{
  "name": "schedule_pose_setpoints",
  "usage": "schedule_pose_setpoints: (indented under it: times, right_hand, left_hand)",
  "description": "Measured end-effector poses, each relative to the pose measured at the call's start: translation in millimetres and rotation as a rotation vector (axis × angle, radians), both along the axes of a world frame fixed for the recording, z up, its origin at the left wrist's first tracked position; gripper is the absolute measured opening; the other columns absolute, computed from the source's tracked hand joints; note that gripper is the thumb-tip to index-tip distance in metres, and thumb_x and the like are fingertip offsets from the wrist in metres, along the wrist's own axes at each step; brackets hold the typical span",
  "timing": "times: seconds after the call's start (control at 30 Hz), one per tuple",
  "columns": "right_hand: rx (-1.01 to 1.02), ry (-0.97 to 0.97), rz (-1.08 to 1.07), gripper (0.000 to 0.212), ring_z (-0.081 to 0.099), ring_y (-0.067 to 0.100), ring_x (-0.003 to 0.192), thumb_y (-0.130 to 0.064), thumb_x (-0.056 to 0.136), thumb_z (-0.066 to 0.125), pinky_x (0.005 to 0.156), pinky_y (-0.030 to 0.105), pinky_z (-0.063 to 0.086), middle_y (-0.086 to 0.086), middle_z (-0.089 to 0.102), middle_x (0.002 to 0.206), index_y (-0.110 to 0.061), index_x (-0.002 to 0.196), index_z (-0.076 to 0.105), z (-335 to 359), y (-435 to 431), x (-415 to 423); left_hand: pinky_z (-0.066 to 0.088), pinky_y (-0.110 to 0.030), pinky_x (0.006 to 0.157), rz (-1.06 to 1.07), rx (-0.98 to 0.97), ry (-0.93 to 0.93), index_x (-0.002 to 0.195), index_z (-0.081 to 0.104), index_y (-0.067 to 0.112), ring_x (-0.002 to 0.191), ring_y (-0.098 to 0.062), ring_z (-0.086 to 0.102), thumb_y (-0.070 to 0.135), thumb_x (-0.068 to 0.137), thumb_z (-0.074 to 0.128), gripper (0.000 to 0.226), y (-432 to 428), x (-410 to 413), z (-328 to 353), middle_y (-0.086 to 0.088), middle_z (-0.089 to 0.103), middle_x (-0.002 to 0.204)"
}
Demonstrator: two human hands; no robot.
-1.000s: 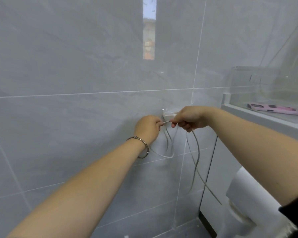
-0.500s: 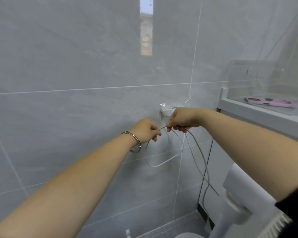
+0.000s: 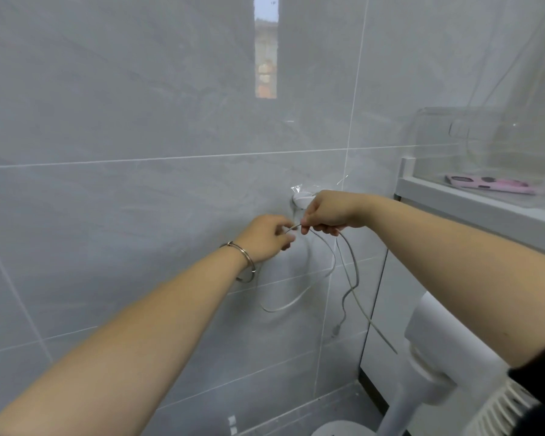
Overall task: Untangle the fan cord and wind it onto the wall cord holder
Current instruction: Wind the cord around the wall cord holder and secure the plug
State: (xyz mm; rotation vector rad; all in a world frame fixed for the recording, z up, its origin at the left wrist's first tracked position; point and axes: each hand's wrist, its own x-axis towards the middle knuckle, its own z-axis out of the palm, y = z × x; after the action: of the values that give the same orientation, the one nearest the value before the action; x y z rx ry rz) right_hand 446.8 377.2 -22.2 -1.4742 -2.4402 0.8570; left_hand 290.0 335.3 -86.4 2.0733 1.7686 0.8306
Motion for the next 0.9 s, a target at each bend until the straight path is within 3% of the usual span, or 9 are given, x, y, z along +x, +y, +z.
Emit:
schedule_pose_setpoints:
  times: [0.07, 0.2, 0.3, 0.37, 0.47, 0.57, 0.67, 0.8, 0.9]
  right_hand:
    - [0.006, -0.018, 0.01, 0.024, 0.039, 0.014, 0.05, -0.019, 0.092, 0.055, 0.049, 0.022, 0.037, 0.002, 0.046, 0.062, -0.013, 0.073, 0.068, 0.6, -0.9, -0.1]
    - [0.115, -0.111, -0.014, 0.016, 0.043, 0.013, 0.049, -0.016, 0.085, 0.063, 0.048, 0.021, 0.041, 0.001, 0.047, 0.058, -0.013, 0.069, 0.064, 2.9, -2.3, 8.7]
    - [0.278, -0.133, -0.072, 0.021, 0.044, 0.016, 0.048, -0.008, 0.08, 0.062, 0.046, 0.02, 0.041, 0.004, 0.045, 0.054, -0.012, 0.06, 0.058, 7.3, 0.3, 12.1]
    - [0.368, -0.093, -0.131, 0.011, 0.051, 0.022, 0.05, -0.005, 0.079, 0.061, 0.046, 0.025, 0.045, 0.009, 0.053, 0.056, -0.002, 0.07, 0.066, 9.9, 5.6, 9.1]
    - [0.573, -0.096, -0.206, 0.018, 0.065, 0.033, 0.078, -0.001, 0.074, 0.056, 0.065, 0.035, 0.054, 0.018, 0.068, 0.082, 0.0, 0.086, 0.07, 12.1, 9.5, -2.5]
    - [0.755, -0.171, -0.246, 0.027, 0.063, 0.035, 0.087, 0.003, 0.073, 0.05, 0.068, 0.032, 0.049, 0.015, 0.067, 0.093, -0.004, 0.093, 0.067, 19.7, 2.7, -14.4]
    - [0.813, -0.1, -0.265, 0.027, 0.063, 0.036, 0.089, 0.002, 0.071, 0.05, 0.073, 0.036, 0.053, 0.016, 0.067, 0.094, -0.002, 0.093, 0.066, 27.6, -0.1, -24.7]
    - [0.663, 0.087, -0.244, 0.023, 0.065, 0.038, 0.084, 0.001, 0.069, 0.056, 0.062, 0.036, 0.053, 0.024, 0.068, 0.092, 0.008, 0.087, 0.067, 34.9, -3.3, -35.4]
    - [0.306, 0.177, -0.181, 0.01, 0.042, 0.025, 0.046, -0.001, 0.075, 0.066, 0.048, 0.024, 0.033, 0.021, 0.054, 0.062, 0.006, 0.076, 0.059, 45.4, -14.8, -35.8]
  left_hand:
    - [0.043, -0.027, 0.074, -0.009, 0.08, 0.197, 0.089, 0.067, 0.015, 0.085, -0.025, 0.065, 0.018, 0.093, 0.049, 0.018, 1.5, 6.2, 8.8, -0.011, 0.069, 0.086]
    - [0.044, -0.033, 0.083, 0.1, 0.187, 0.878, 0.118, 0.059, 0.017, 0.111, -0.032, 0.057, 0.013, 0.095, 0.039, 0.031, -7.1, -11.1, 15.1, -0.011, 0.061, 0.12]
    - [0.046, -0.034, 0.085, 0.141, 0.098, 1.085, 0.118, 0.058, 0.014, 0.113, -0.031, 0.057, 0.009, 0.095, 0.037, 0.032, -12.9, -35.9, 12.9, -0.011, 0.06, 0.122]
    - [0.046, -0.033, 0.085, 0.178, 0.063, 1.119, 0.119, 0.057, 0.015, 0.113, -0.031, 0.057, 0.008, 0.095, 0.036, 0.032, -15.2, -49.2, 11.6, -0.01, 0.06, 0.123]
    - [0.046, -0.034, 0.086, 0.205, 0.034, 1.145, 0.118, 0.058, 0.013, 0.114, -0.031, 0.057, 0.007, 0.095, 0.036, 0.032, -17.8, -55.9, 10.0, -0.01, 0.06, 0.123]
    - [0.047, -0.034, 0.087, 0.238, -0.016, 1.162, 0.115, 0.06, 0.009, 0.114, -0.031, 0.057, 0.005, 0.094, 0.036, 0.032, -19.5, -59.0, 8.1, -0.011, 0.06, 0.123]
    - [0.047, -0.034, 0.088, 0.264, -0.062, 1.19, 0.114, 0.06, 0.008, 0.114, -0.031, 0.058, 0.0, 0.092, 0.037, 0.033, -22.3, -65.8, 8.0, -0.011, 0.061, 0.122]
    - [0.046, -0.035, 0.09, 0.269, -0.13, 1.216, 0.116, 0.059, 0.006, 0.115, -0.031, 0.057, -0.001, 0.092, 0.037, 0.033, -25.1, -72.1, 2.8, -0.011, 0.06, 0.124]
    - [0.047, -0.034, 0.089, 0.286, -0.176, 1.165, 0.115, 0.059, 0.006, 0.114, -0.03, 0.058, -0.002, 0.091, 0.038, 0.033, -28.0, -77.9, -2.6, -0.011, 0.061, 0.122]
